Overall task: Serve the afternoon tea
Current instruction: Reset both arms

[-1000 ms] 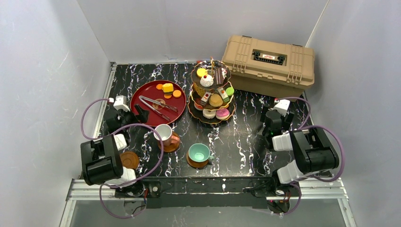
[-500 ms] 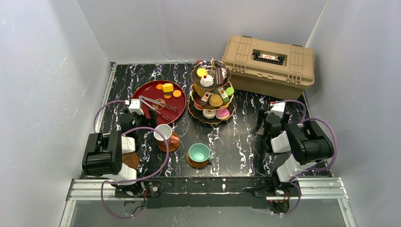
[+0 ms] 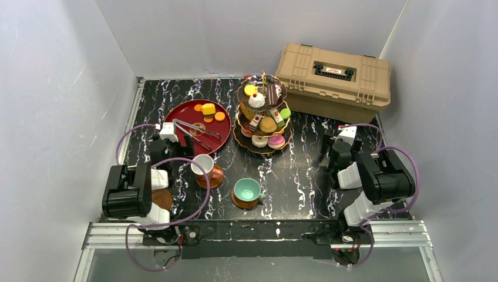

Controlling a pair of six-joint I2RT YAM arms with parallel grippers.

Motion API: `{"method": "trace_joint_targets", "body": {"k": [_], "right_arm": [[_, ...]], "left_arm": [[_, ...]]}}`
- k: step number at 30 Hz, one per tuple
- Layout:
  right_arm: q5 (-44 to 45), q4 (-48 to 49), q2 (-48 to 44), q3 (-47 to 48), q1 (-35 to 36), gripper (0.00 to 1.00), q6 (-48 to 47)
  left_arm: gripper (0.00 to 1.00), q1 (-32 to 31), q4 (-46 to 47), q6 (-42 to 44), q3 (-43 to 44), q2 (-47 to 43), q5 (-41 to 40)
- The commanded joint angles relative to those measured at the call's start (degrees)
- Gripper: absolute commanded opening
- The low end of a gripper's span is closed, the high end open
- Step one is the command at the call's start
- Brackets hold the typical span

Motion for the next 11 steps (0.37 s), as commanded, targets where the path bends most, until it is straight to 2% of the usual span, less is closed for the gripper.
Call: {"method": "trace_joint_targets", "body": {"k": [1,11], "right_arm": [[0.09,3.85,-0.47,0.62,-0.25,0.98,-0.02],[0.09,3.85,-0.45,0.65,-0.25,0.98,-0.07]], "left_arm": [[0.98,-0.30,-0.05,0.86,0.62,-0.63,-1.31],[0.98,-1.08,-0.70,1.20,0.90,-0.60,-3.11]]}}
